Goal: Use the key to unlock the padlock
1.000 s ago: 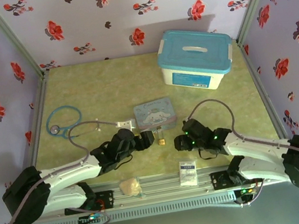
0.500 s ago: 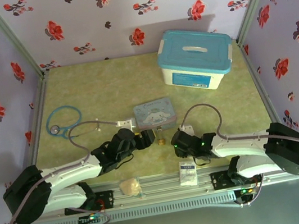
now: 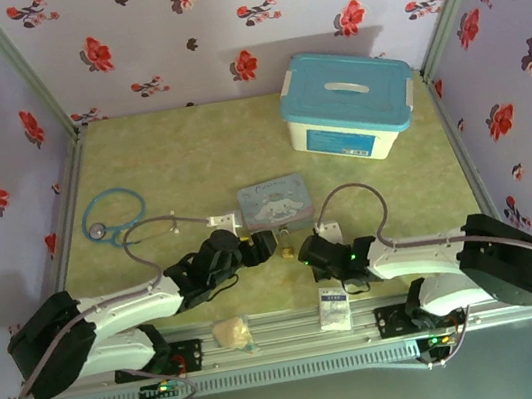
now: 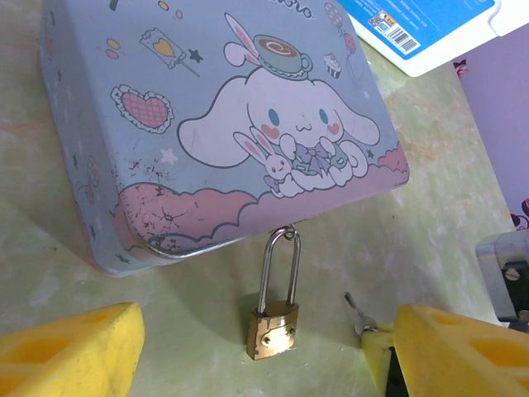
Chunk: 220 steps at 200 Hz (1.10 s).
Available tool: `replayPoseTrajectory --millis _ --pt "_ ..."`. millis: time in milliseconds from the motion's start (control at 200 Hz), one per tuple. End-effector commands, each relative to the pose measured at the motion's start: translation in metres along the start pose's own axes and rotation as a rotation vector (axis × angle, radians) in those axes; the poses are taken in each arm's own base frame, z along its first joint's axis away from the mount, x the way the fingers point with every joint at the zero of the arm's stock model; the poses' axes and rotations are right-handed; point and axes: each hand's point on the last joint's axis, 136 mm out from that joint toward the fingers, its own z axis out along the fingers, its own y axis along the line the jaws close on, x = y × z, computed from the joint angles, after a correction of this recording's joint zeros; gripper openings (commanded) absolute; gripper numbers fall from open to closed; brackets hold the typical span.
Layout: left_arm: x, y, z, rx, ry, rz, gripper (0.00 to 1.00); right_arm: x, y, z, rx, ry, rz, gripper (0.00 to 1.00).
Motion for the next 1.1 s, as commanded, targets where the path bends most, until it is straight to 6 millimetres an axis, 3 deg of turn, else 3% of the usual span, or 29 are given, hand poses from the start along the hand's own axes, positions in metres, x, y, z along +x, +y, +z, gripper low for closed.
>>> replayPoseTrajectory --millis 0,175,320,520,615,770,915,1095 --pt "-0.001 0.002 0.0 -0.007 -0.02 -0.006 0.79 0.007 0.012 0.008 -0.067 0.019 0.003 0.02" --pt "-0.003 -0.001 0.0 -0.006 -0.022 0.017 0.78 0.003 0.016 -0.003 -0.15 -0.006 -0.056 0.0" --pt "-0.015 -0.02 -0.004 0.078 -0.064 0.044 0.71 -0.01 0.025 -0.019 -0.337 -0.035 -0.055 0.0" --pt "-0.025 -0.038 -0.011 0.142 -0.093 0.11 0.71 -0.03 0.026 -0.044 -0.495 -0.063 -0.084 0.0" --pt "-0.023 -0.054 -0.011 0.217 -0.07 0.122 0.7 -0.036 0.034 -0.057 -0.545 -0.075 -0.139 0.0" --pt "-0.017 -0.087 -0.014 0.39 -0.032 0.123 0.66 -0.051 0.065 -0.09 -0.734 -0.136 -0.189 0.0" --pt "-0.017 -0.092 -0.011 0.412 -0.022 0.095 0.59 -0.065 0.077 -0.114 -0.813 -0.207 -0.198 0.0" --pt "-0.011 -0.104 -0.008 0.484 0.001 0.083 0.51 -0.075 0.081 -0.124 -0.836 -0.25 -0.196 0.0"
